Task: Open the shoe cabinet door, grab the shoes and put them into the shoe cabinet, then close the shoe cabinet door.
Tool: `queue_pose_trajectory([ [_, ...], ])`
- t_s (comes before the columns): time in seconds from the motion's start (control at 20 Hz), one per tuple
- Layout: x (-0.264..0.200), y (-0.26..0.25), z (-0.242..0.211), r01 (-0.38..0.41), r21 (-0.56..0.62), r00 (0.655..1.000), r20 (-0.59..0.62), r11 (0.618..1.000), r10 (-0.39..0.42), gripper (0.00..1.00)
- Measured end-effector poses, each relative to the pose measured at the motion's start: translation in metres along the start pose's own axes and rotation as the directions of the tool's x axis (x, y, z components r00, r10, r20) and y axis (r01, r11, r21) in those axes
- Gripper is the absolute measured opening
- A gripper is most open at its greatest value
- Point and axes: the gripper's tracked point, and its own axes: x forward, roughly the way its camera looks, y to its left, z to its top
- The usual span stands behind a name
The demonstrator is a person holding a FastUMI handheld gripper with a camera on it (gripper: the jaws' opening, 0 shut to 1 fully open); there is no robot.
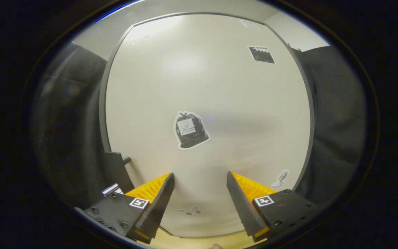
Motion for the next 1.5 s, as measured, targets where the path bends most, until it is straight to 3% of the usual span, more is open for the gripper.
queue_pose_trajectory([
  [0.6, -0.026, -0.002, 0.012, -0.015, -0.003, 0.999, 0.039, 1.000, 0.015, 0.96],
  [0.85, -0.063, -0.016, 0.021, -0.042, -0.017, 0.995, 0.094, 0.999, 0.044, 0.97],
  [1.05, -0.101, -0.054, 0.016, -0.086, -0.057, 0.984, 0.149, 0.995, 0.093, 0.97],
  [1.15, -0.123, -0.084, 0.016, -0.119, -0.064, 0.968, 0.215, 0.991, 0.131, 0.97],
  [1.3, -0.147, -0.165, 0.011, -0.100, -0.016, 0.950, 0.296, 0.995, 0.100, 0.98],
  [1.5, -0.148, -0.335, -0.022, 0.005, -0.033, 0.942, 0.336, 0.999, 0.006, 0.98],
])
